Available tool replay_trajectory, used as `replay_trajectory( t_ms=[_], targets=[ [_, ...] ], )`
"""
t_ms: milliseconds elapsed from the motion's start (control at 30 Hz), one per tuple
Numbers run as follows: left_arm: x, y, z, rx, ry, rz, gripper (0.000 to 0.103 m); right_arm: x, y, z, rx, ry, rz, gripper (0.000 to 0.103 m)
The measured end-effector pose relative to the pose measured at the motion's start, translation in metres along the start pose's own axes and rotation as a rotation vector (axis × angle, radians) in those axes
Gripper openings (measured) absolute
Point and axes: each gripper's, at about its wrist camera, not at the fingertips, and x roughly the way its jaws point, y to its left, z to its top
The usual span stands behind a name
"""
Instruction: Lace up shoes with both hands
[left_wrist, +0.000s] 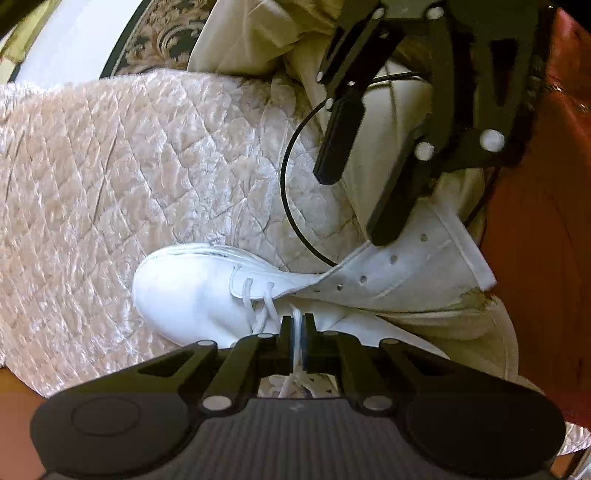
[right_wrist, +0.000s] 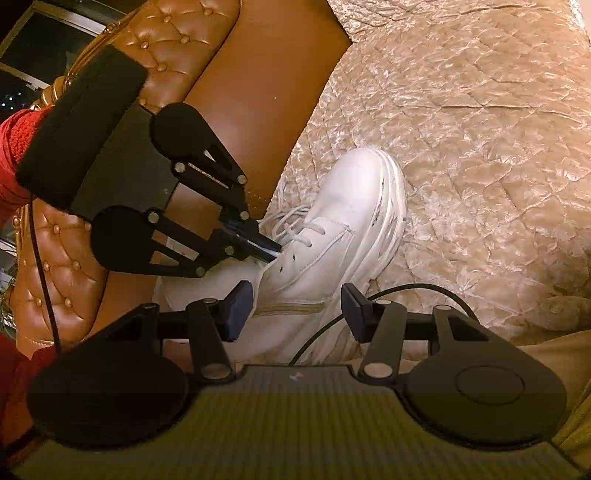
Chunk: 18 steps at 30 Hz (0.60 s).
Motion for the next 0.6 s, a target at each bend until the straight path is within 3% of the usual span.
replay_trajectory(
  t_ms=[233, 433, 600],
  targets=[
    [-0.003, -0.007, -0.007, 0.006, -0.031, 0.036, 0.003, -0.002, 0.006, 0.000, -0.009, -0.012, -0.034, 0.061],
    [0.004, 0.000, -0.013, -0.064, -0.035, 0.022, 0.003, -0.006, 0.032, 0.018, -0.063, -0.067, -0.081, 0.061],
    [0.000, 0.003, -0.022, -0.124, -0.073, 0.033, 0.004, 0.014, 0.066, 0.043, -0.135, -0.010, -0.158, 0.061]
  ],
)
